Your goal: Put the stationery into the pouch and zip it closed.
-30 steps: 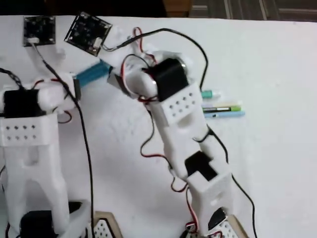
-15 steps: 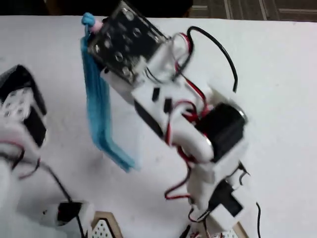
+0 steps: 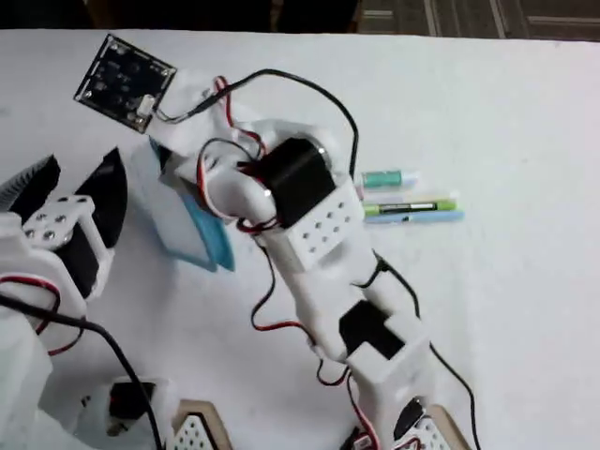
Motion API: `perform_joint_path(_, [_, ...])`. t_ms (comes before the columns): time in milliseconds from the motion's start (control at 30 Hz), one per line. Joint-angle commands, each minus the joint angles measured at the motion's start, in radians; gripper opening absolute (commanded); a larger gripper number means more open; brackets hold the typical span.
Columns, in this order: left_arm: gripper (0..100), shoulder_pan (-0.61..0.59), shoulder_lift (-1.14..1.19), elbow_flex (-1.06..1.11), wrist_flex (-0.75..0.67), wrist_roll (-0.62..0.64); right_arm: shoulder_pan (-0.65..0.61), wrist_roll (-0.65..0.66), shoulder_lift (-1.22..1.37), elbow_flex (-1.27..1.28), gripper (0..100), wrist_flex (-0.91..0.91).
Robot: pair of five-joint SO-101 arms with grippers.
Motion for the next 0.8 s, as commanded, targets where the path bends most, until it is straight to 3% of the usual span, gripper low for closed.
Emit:
perform_joint_path(0, [21, -0.099, 0.025, 0.005, -0.063, -0.002, -0.024, 0.003, 0.053, 0.000, 1.8, 0.019])
perform_joint_path(133, [21, -0.286, 0.097, 0.006, -0.141, -0.002, -0.021, 0.002, 0.059, -0.002, 1.8, 0.019])
perform_joint_path(233, [21, -0.355, 0.205, 0.006, -0.186, -0.003, -0.022, 0.002, 0.058, -0.003, 1.8, 0.019])
perform_joint_path(433, [24, -0.298, 0.386, -0.002, -0.190, -0.003, -0.022, 0.002, 0.024, -0.003, 1.8, 0.019])
perform_joint_path(767, [27, -0.226, 0.397, 0.005, -0.190, -0.003, -0.021, 0.011, -0.189, -0.003, 1.8, 0.016])
